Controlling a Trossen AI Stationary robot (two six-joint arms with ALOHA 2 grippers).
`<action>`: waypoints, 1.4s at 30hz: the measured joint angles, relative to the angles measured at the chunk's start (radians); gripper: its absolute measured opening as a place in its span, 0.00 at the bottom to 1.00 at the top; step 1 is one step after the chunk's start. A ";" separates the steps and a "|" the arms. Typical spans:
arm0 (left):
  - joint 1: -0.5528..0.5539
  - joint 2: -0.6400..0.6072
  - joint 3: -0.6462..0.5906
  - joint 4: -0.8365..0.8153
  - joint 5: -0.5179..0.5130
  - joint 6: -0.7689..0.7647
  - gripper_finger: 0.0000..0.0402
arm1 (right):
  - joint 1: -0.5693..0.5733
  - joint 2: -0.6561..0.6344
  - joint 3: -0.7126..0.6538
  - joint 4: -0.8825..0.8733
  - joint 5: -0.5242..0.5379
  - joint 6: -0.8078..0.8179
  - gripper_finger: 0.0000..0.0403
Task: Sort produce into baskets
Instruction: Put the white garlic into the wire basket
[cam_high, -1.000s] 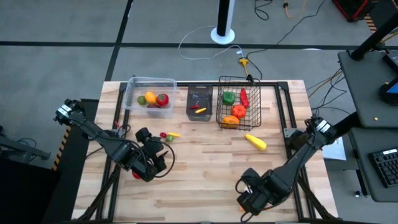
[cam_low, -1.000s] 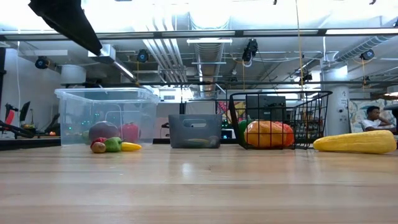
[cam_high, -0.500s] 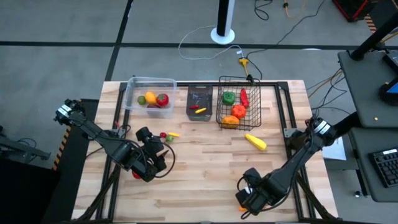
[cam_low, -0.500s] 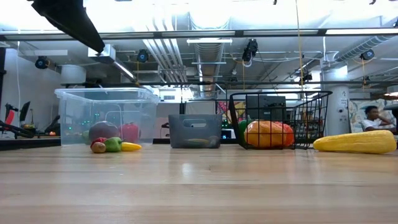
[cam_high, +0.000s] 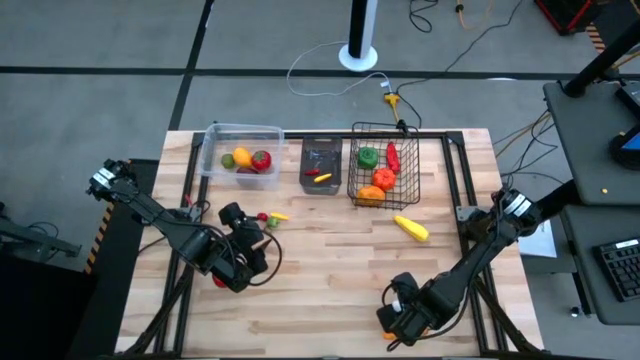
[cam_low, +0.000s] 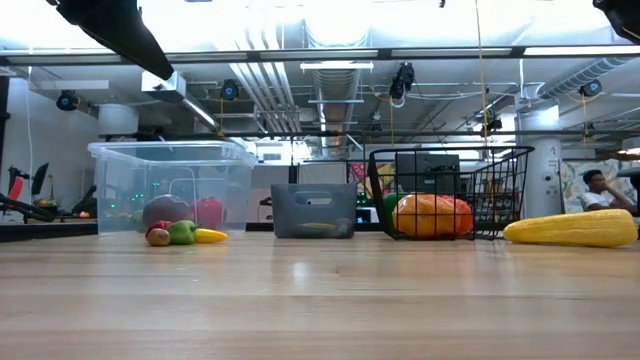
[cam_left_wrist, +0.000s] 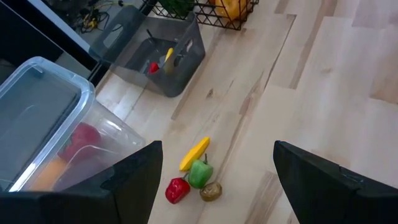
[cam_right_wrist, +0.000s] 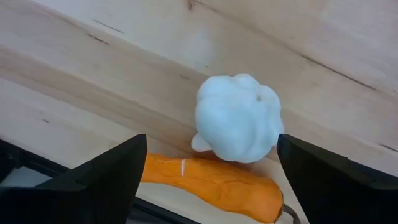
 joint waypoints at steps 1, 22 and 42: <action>0.000 0.000 0.000 0.000 -0.004 0.000 0.71 | 0.000 0.000 0.000 0.000 0.004 0.004 0.87; 0.000 0.007 0.000 0.008 -0.008 0.000 0.71 | 0.000 0.000 -0.117 0.120 0.004 0.032 0.87; 0.000 0.020 0.000 0.007 -0.007 0.000 0.71 | 0.000 0.000 -0.184 0.192 0.032 0.045 0.74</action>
